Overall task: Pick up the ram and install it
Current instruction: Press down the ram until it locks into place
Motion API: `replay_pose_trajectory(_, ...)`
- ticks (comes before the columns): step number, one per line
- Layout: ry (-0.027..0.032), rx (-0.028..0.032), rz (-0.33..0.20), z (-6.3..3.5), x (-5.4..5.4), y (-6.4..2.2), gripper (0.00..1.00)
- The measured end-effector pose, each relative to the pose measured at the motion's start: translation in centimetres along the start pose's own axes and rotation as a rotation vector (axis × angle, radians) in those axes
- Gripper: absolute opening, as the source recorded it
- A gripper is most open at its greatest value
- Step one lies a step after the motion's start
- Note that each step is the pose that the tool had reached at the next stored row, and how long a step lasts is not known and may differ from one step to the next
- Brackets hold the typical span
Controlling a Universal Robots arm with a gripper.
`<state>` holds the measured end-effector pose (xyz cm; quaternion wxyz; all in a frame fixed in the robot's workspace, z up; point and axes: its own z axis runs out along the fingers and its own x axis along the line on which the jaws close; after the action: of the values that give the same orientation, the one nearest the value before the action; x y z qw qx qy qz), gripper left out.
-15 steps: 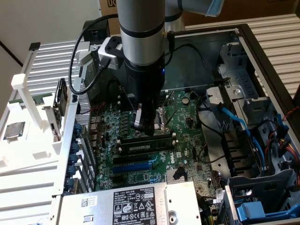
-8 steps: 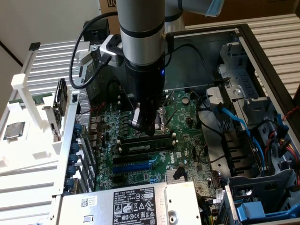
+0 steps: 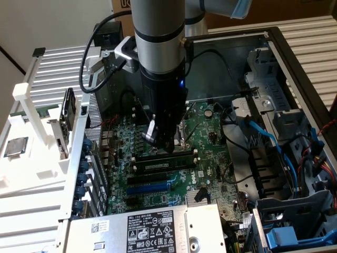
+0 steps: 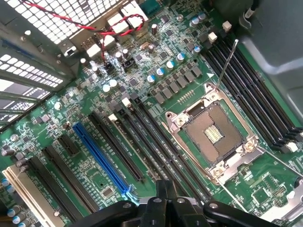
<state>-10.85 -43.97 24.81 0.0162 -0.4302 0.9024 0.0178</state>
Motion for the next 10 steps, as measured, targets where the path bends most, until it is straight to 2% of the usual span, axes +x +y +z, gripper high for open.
replay_pose_trajectory(4,-0.0009,0.0019,0.055,0.01,0.00,0.00,0.10)
replay_pose_trajectory(5,-0.0016,0.0037,0.096,0.00,0.00,0.00,0.10)
replay_pose_trajectory(10,-0.0025,0.0061,0.150,0.00,0.00,0.00,0.10)
